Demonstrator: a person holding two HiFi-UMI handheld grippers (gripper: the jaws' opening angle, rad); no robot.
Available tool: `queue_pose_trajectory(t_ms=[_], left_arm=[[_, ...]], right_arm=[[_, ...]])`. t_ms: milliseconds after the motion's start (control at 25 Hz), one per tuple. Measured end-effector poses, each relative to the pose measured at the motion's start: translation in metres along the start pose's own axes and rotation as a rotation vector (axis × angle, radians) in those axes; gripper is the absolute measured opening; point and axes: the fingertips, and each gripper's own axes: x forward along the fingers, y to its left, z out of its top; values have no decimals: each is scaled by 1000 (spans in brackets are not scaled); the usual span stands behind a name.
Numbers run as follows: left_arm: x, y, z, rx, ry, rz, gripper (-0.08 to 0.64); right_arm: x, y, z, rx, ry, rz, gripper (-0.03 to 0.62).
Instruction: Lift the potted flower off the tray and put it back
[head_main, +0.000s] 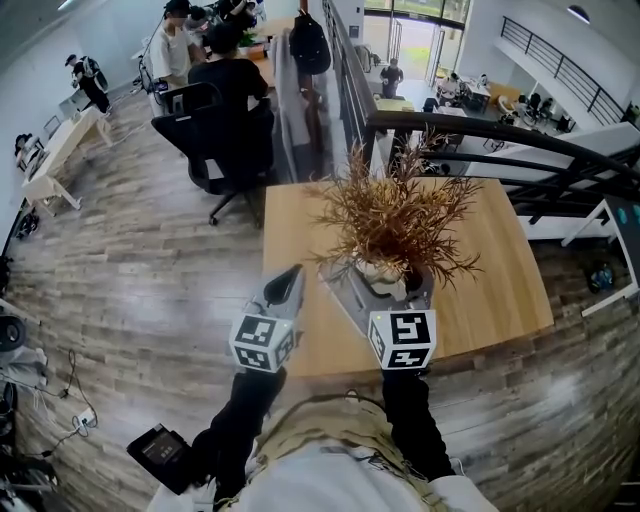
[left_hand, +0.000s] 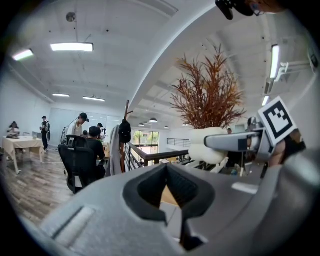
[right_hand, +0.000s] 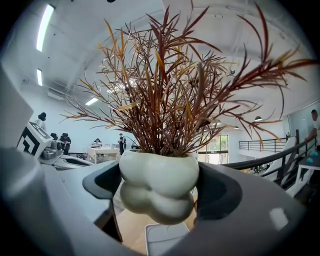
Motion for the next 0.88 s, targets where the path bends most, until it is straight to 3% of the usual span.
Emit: queue_pose_trajectory(t_ms=[880], left_arm=[[-1, 3, -34, -25, 69, 11, 2]], right_arm=[[4, -11, -46, 19, 36, 20, 466]])
